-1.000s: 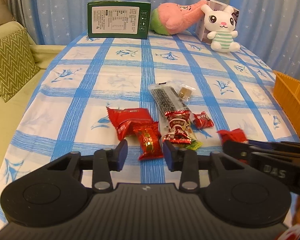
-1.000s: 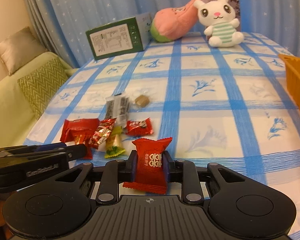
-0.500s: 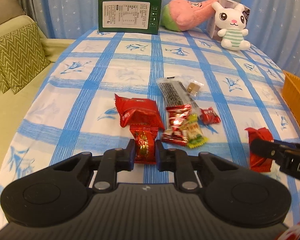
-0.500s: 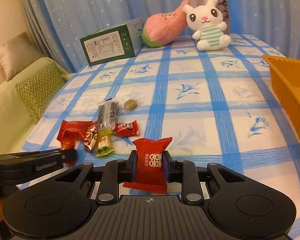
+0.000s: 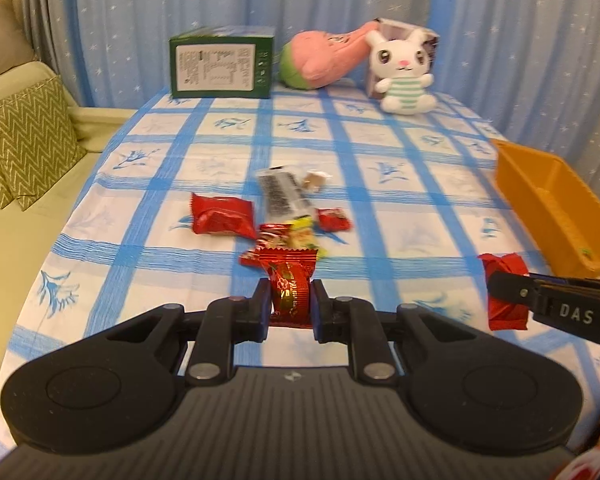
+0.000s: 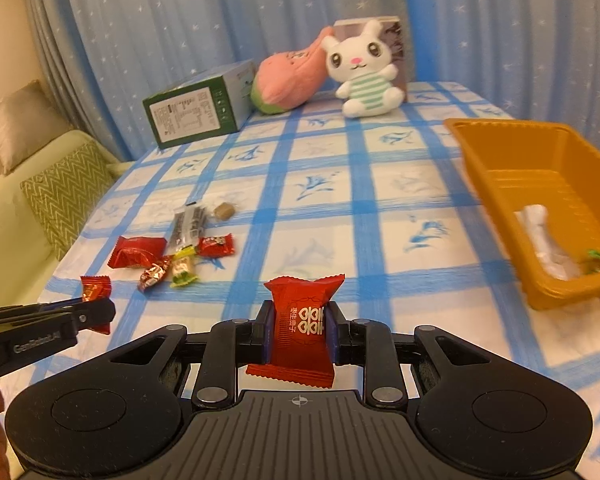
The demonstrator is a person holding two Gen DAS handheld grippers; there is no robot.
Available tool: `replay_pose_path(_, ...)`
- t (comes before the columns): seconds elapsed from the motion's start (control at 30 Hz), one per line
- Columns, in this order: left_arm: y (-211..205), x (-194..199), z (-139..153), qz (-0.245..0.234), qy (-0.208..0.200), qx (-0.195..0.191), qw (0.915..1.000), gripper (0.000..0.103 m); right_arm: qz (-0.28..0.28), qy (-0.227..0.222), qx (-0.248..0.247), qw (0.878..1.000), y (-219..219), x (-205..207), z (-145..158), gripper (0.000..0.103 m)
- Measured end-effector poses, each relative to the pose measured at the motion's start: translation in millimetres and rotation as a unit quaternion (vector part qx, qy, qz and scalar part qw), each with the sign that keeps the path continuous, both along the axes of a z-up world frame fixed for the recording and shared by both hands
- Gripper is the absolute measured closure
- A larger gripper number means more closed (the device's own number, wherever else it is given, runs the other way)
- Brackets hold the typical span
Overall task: Organize snacks
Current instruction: 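Carry both red candies over the orange tray with both grippers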
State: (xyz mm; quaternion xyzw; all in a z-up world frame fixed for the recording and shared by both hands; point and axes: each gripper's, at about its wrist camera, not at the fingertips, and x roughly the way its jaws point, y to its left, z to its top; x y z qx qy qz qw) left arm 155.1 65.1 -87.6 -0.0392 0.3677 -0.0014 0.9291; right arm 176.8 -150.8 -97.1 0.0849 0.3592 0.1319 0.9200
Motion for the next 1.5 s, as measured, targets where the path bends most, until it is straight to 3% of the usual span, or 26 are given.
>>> replay_pose_path(0.3,-36,-28,24,-0.031,-0.014,-0.014,0.9993,0.086,-0.021,-0.014,0.007,1.000,-29,-34,16,0.077)
replay_pose_path(0.63,-79,-31,42,-0.073,-0.030,-0.022,0.9967,0.086,-0.047,-0.034,0.011,0.998,-58,-49,34,0.077)
replay_pose_path(1.23,-155,-6,62,-0.148,-0.038,-0.029,0.9878,0.086,-0.113,-0.039,0.008,0.993,-125,-46,54,0.077)
replay_pose_path(1.5,-198,17,74,-0.186,-0.048,-0.034,0.9808,0.086,-0.140,-0.033,0.031,0.989,-171,-30,75,0.077)
